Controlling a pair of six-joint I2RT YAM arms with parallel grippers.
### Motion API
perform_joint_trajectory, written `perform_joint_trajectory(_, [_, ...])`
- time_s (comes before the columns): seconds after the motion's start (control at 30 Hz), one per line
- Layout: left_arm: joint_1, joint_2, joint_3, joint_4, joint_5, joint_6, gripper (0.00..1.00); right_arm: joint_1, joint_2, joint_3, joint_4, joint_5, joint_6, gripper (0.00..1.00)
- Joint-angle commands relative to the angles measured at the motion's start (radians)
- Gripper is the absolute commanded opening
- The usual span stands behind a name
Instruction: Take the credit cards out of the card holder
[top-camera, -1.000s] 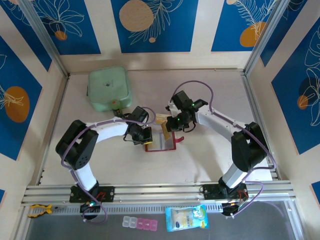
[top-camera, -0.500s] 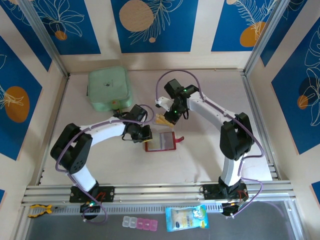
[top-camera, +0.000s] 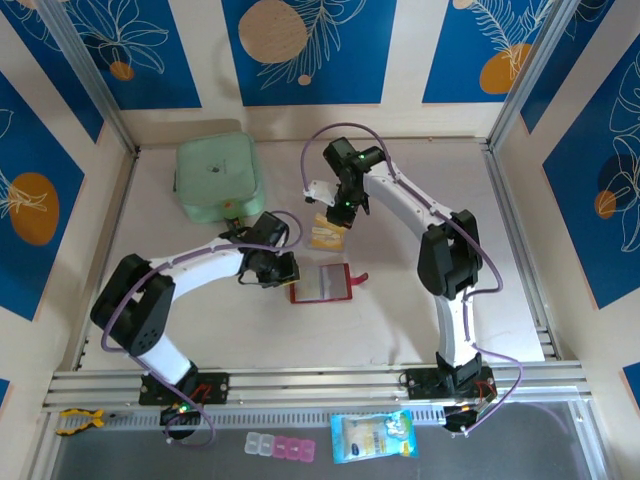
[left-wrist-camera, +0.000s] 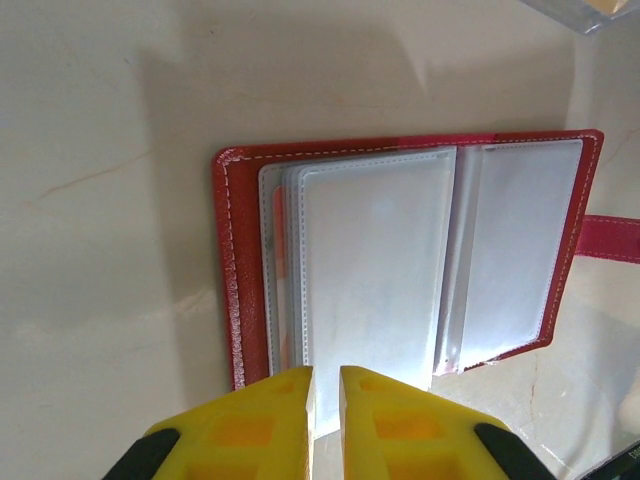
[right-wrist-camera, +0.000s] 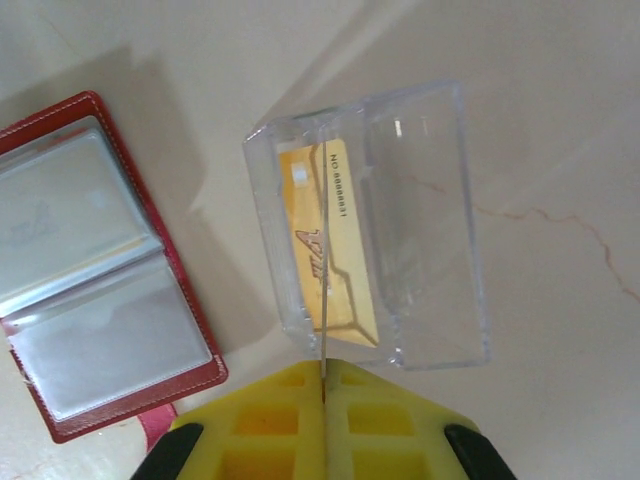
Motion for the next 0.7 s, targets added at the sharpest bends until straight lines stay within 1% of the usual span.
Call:
perform_joint_trajectory(0.0, [0.014,-0.025,-0.017,-0.023,-0.02,0.003,0.15,-0.007,0.037,0.056,-0.055,-0.041,-0.06,0.0])
perform_joint_trajectory(0.2, [0.021,-0.028,-0.025,-0.023,-0.02,0.002,0.15,-0.016,0.086,0.094,-0.084,-0.06,-0.095,0.0])
perform_joint_trajectory(0.67, [0.031,-0.027,-0.033,-0.021,-0.018,0.001,0.16,-0.028,0.144,0.081,-0.105,-0.125,-0.16,0.0])
